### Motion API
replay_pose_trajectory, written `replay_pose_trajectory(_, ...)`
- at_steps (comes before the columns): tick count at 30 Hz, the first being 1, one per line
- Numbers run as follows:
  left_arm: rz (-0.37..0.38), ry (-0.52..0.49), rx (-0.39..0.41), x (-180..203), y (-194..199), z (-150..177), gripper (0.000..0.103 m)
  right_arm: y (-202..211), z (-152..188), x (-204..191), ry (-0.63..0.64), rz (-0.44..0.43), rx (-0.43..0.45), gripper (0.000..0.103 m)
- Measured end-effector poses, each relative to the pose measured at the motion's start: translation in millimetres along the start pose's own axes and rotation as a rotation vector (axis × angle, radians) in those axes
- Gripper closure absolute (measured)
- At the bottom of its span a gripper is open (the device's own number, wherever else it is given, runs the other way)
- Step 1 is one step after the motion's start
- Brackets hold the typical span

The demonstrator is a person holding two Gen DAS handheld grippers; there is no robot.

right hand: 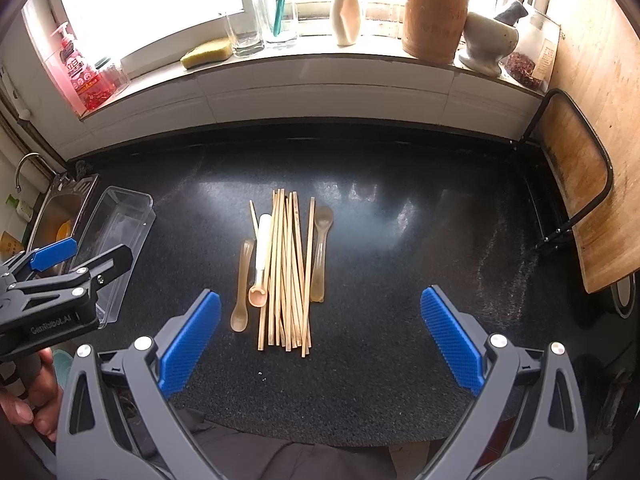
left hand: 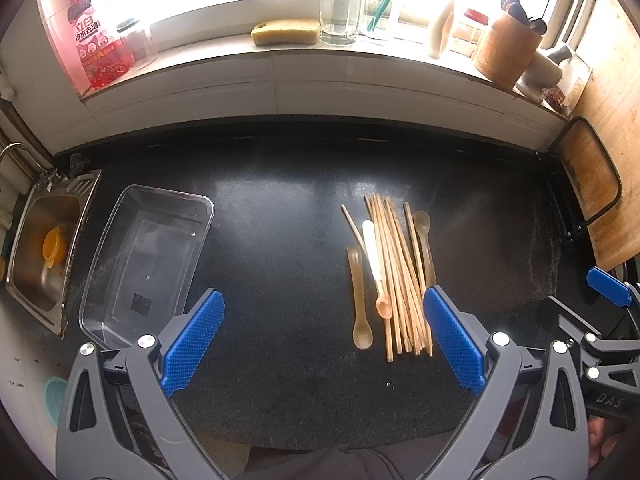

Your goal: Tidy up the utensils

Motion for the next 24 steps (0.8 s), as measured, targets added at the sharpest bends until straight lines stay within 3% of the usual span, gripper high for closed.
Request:
replay_pose_trajectory(4,-0.022,-0.008,0.009,-3,-21,2,0.006,-18,-1,9,-0.006,-0.009,0.012,0.006)
replay_pose_trajectory(6,0.009,-0.022,-0.013,0,-38,4,0.006,-32,-1,12,0.002,-0.001,0.010,0.006)
replay_pose_trajectory(8,-0.011,-0.058,-0.055,3,-59,9,0.006,-48,-2,16,-0.001,-0.015,0.013,0.006)
replay_pose_trajectory(11,0.085,-0.036,-0.123,3,-92,17,0.006,-79,-1,20,0.015,-0.005,0.013,0.006)
replay_pose_trajectory(14,0.100,0.015,-0.066,4,-110,15,0.006,-108,2,24,0.031,0.010,0.000,0.006)
replay_pose_trajectory(17,0.074,-0.011,-0.094,9,-139,20,0.006,-140,7,34,0.026,0.028,-0.025,0.006)
replay_pose_trajectory(20,-0.004,-0.110,-0.089,20,-164,30,0.006,-159,6,44,-0.006,0.024,-0.054,0.006)
replay_pose_trajectory(24,-0.036,-0.122,-0.150,12,-194,47,0.006,-173,2,52,-0.012,0.024,-0.066,0.006)
Point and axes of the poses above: each gripper's, at about its wrist camera, not at the fingertips, and y roughly against the way its jaws point, x to its right, z to its underside, the point moved 2 cm from there along -y, roughly the way its jaws point, and after that the axes turned 1 degree about -y, right-handed, at the moved point
